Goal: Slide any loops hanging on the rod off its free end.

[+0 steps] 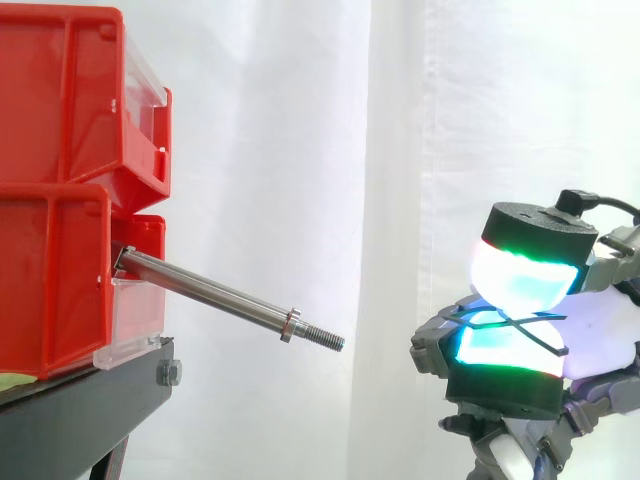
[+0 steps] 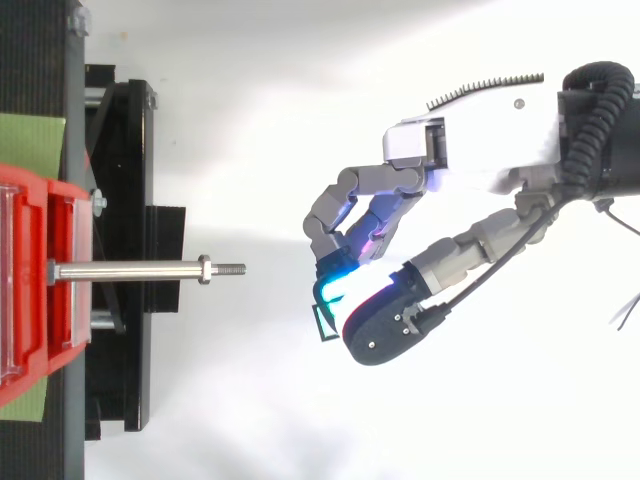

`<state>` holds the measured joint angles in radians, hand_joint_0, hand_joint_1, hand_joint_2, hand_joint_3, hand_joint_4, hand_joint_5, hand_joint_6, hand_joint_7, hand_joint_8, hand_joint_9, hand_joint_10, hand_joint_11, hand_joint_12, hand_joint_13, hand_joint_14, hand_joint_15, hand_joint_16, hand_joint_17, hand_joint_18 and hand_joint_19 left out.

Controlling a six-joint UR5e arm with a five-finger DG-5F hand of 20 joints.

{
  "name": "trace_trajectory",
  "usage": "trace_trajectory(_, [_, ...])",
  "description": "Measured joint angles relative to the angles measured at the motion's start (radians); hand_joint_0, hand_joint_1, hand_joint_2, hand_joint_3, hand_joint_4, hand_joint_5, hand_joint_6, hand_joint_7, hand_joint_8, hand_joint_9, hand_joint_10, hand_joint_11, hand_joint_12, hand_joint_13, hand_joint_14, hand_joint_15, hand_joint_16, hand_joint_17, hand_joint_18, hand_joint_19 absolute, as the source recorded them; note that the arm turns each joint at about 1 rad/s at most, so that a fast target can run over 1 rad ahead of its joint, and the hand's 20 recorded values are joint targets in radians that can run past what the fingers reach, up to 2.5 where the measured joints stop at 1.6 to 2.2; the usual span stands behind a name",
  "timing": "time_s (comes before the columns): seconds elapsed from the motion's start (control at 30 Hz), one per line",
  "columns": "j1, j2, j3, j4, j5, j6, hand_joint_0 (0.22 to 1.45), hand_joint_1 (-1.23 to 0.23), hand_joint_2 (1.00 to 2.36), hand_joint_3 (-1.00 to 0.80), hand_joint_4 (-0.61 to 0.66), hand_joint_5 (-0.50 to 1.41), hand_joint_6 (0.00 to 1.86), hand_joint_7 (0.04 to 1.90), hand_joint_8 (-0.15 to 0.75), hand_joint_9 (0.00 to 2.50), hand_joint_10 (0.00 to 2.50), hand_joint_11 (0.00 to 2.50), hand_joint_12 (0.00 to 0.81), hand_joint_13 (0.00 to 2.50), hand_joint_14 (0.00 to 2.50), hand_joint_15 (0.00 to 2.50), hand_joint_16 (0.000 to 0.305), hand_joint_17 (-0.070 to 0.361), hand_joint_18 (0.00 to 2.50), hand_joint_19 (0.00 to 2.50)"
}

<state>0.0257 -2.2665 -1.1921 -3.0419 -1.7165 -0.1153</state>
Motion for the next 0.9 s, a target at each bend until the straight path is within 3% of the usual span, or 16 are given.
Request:
trace_trajectory(0.13, [0.000,0.000,0.000,0.000,0.000,0.000,0.60,-0.72,1.01,-0.40,0.24,-0.20,0.85,1.18,0.352,0.86,0.02,0.58,0.402,0.67,0.01,0.20,0.063,0.142,0.74,0.35])
trace_trajectory(0.23, [0.000,0.000,0.000,0.000,0.000,0.000,0.60,-0.52,1.01,-0.40,0.23,-0.17,0.83,1.21,0.355,0.91,0.01,0.59,0.400,0.68,0.01,0.20,0.063,0.141,0.74,0.36])
trace_trajectory(0.47, [0.000,0.000,0.000,0.000,0.000,0.000,0.61,-0.42,1.01,-0.39,0.22,-0.15,0.79,1.17,0.360,0.94,0.02,0.58,0.398,0.69,0.01,0.21,0.062,0.140,0.73,0.38])
trace_trajectory(0.57, [0.000,0.000,0.000,0.000,0.000,0.000,0.61,-0.45,1.01,-0.34,0.22,-0.14,0.77,1.19,0.366,0.95,0.01,0.58,0.399,0.68,0.01,0.21,0.062,0.140,0.73,0.38])
trace_trajectory(0.73, [-0.001,0.001,0.000,0.000,0.000,0.000,0.58,-0.66,1.02,-0.15,0.24,-0.17,0.81,1.19,0.375,0.93,0.01,0.58,0.422,0.70,0.01,0.21,0.067,0.150,0.76,0.36])
trace_trajectory(0.9, [-0.003,0.003,0.000,-0.001,0.000,0.000,0.60,-0.70,1.01,-0.15,0.26,-0.19,0.83,1.18,0.381,0.92,0.01,0.58,0.433,0.70,0.01,0.20,0.069,0.156,0.78,0.35])
